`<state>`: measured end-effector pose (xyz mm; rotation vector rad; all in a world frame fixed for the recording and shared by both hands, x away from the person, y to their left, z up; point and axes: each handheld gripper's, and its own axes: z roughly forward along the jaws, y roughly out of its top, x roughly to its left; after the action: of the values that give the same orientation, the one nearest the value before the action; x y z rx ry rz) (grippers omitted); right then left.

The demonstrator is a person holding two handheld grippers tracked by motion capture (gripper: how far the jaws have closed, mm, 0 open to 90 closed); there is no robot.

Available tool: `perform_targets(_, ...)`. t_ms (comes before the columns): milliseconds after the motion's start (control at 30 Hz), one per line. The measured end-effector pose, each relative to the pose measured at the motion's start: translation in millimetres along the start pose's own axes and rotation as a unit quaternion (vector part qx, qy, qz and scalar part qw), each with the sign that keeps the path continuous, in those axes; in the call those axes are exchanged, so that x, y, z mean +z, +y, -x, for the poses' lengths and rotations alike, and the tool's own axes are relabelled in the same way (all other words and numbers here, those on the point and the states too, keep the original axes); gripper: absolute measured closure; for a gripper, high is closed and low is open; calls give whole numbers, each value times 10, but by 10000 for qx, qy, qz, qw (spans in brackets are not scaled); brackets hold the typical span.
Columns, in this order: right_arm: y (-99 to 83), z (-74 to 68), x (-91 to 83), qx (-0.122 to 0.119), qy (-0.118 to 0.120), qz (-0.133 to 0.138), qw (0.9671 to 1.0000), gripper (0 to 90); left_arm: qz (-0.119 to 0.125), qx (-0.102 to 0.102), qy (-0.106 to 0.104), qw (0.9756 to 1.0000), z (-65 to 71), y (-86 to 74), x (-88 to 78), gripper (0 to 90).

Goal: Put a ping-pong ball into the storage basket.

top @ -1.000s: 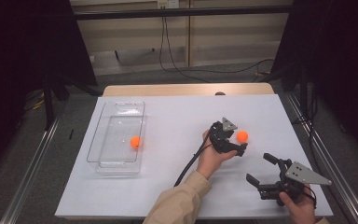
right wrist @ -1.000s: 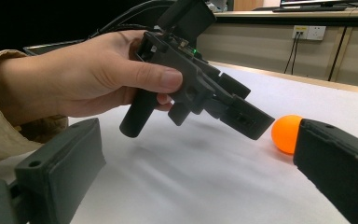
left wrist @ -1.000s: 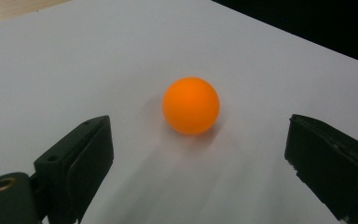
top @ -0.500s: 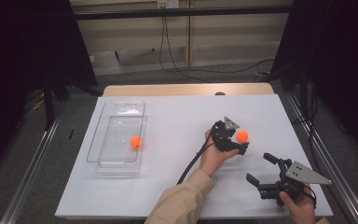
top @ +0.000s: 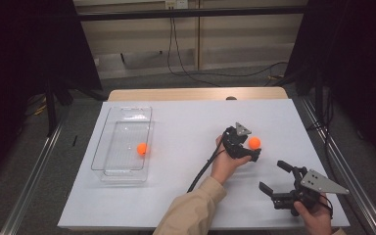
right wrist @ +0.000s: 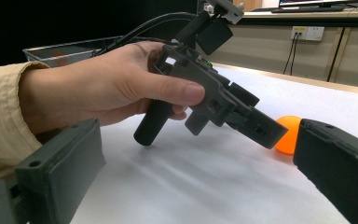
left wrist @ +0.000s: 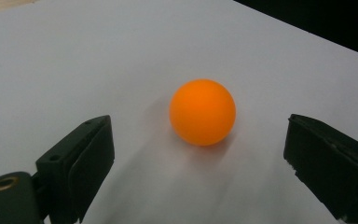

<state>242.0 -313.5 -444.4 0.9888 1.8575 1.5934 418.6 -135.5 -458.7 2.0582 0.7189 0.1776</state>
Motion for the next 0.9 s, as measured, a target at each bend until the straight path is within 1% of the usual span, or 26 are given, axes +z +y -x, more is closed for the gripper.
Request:
perform_targets(200,1,-2,-2,-7,5,-3,10000,13,23,-2,8,10000,8,16,19,88)
perform_targets(233,1,-2,-2,-5,6,-1,10000,13,26,5,4,10000,14,21,22,88)
perform_targets(267,1,0,-3,-4,10,-4,10000,13,9,55,8,10000,12,26,25,88)
perform_targets(367,1,1,-4,8,7,-3,10000,13,21,31,3,10000,18,34,31,88)
perform_targets(500,2,-1,-4,-7,12,-3,10000,13,10,60,35,10000,15,34,43,88)
perform_targets(867,4,-7,-8,6,9,5,10000,13,-12,53,49,10000,24,35,98,90)
perform_targets(900,4,-9,-8,9,12,5,10000,13,-31,96,70,9999,22,36,104,90)
